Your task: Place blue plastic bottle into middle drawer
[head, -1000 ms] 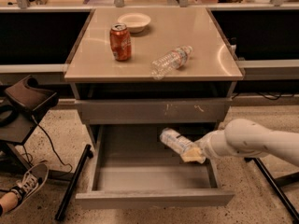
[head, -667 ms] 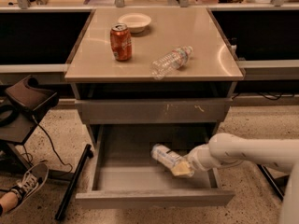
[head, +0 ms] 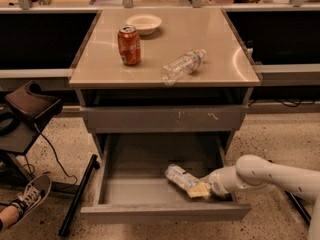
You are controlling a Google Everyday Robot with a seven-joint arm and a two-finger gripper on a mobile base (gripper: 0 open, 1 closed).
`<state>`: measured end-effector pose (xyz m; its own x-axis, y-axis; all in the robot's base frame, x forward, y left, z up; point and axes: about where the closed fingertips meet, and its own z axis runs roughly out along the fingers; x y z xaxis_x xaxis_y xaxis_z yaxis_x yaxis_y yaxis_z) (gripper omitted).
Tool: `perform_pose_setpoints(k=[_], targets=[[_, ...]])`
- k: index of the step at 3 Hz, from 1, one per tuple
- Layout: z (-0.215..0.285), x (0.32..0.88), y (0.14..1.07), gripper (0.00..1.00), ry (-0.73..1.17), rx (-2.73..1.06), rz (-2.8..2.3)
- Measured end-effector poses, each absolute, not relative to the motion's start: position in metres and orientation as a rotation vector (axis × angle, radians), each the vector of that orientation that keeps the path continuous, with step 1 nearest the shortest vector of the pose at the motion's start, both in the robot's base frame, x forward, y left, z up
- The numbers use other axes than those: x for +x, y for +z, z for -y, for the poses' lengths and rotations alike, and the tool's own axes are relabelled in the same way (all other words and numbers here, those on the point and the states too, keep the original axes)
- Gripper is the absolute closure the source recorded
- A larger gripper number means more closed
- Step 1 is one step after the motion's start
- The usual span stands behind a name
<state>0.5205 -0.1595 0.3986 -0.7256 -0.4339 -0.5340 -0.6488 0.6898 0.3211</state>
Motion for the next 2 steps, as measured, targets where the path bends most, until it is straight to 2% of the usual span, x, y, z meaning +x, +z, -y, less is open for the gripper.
perform_pose_setpoints(k=[2], targets=[[0.1591,0.5205,0.3984,0.34,0.700,-0.840,-2.482]])
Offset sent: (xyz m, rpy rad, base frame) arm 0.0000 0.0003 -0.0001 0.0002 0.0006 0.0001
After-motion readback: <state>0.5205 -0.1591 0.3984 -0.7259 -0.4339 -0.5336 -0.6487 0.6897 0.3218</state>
